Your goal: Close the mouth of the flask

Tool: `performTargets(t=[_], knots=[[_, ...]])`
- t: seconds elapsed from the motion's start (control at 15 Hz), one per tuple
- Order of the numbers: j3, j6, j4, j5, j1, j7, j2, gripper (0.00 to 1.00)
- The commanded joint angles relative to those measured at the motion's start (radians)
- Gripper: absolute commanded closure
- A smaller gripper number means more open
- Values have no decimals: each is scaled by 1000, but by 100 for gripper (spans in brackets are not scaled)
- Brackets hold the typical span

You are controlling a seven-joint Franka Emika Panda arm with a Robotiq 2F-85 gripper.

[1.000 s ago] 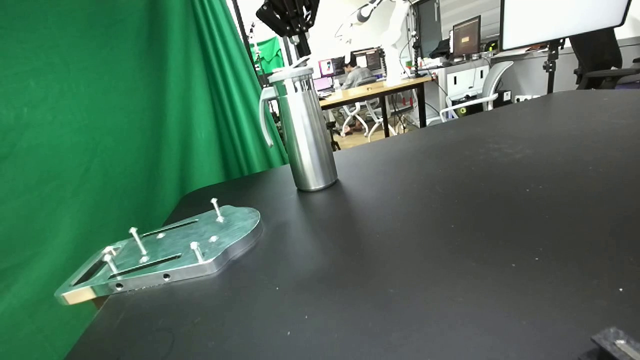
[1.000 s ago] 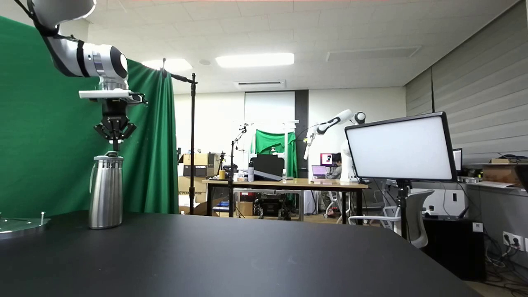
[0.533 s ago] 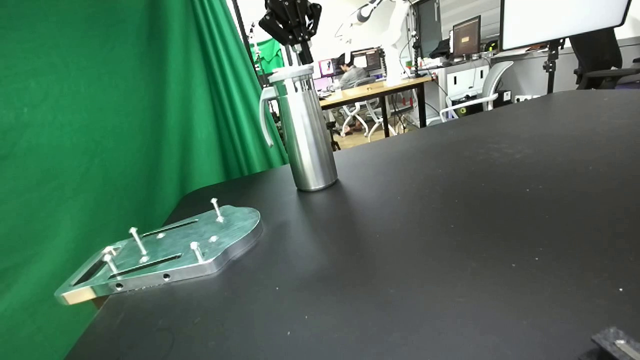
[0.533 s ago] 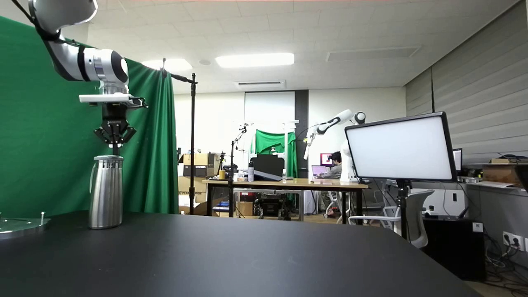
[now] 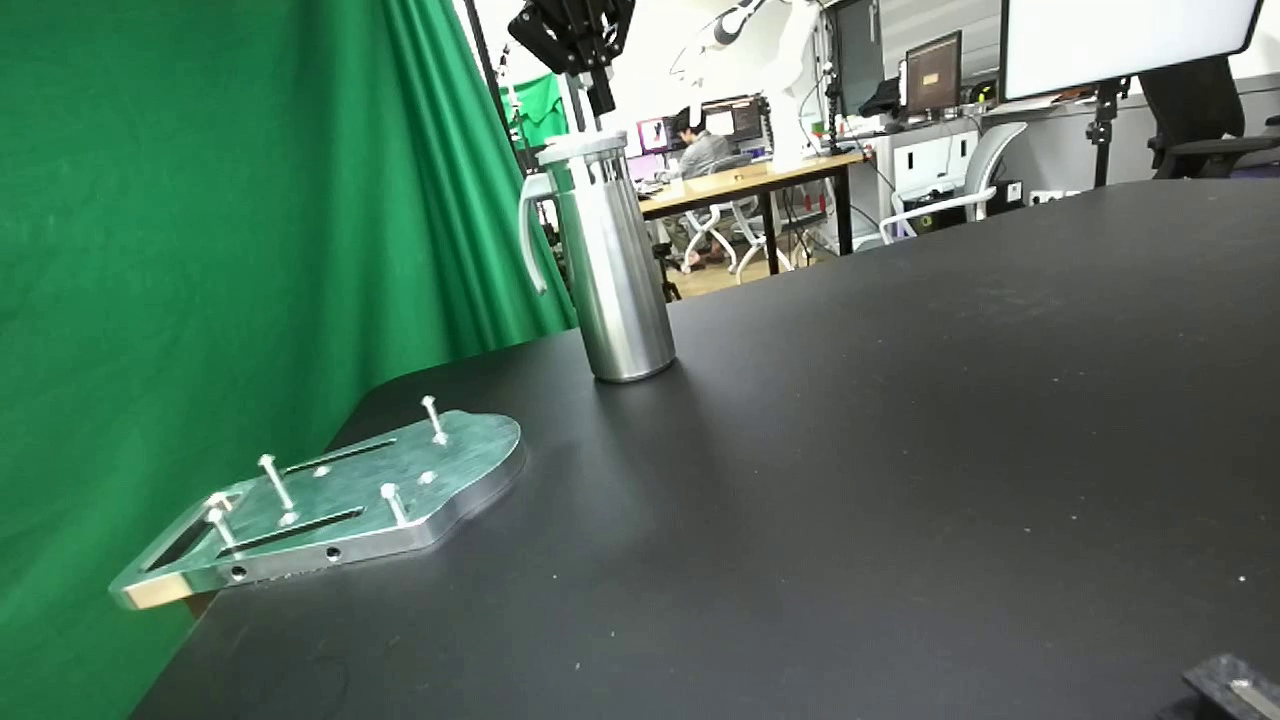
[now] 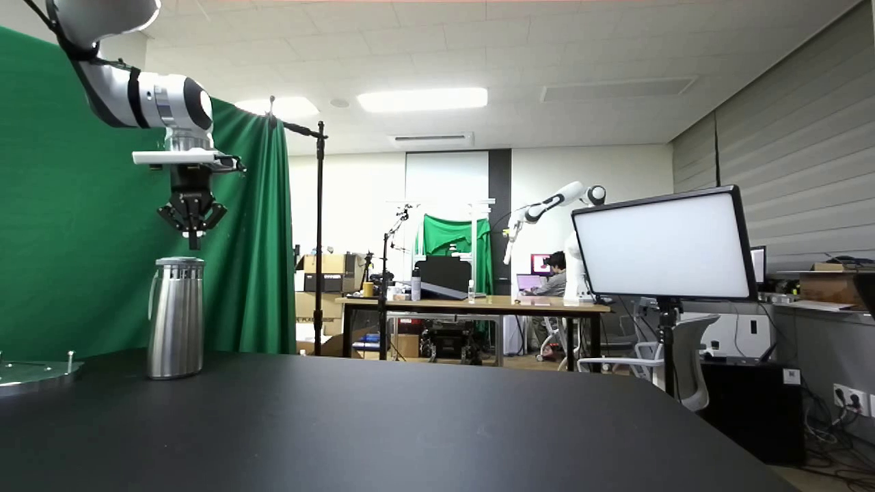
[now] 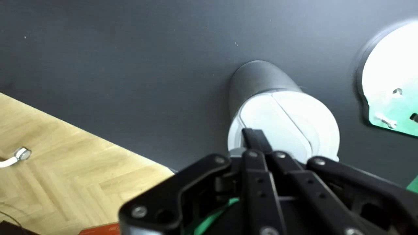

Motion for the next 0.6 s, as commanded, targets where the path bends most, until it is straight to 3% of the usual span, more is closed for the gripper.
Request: performTargets(t=[0.0,0.13,0.2,0.33,0.53], knots=[[3,55,-108,8,-24,2,-135,100],[-1,82,-185,10,-41,8,-210,100],[-4,94,-244,12,-55,4,-259,74],[-9,116,-343,20,-87,2,-346,67],[-18,145,-485,60,-148,-13,-464,47]])
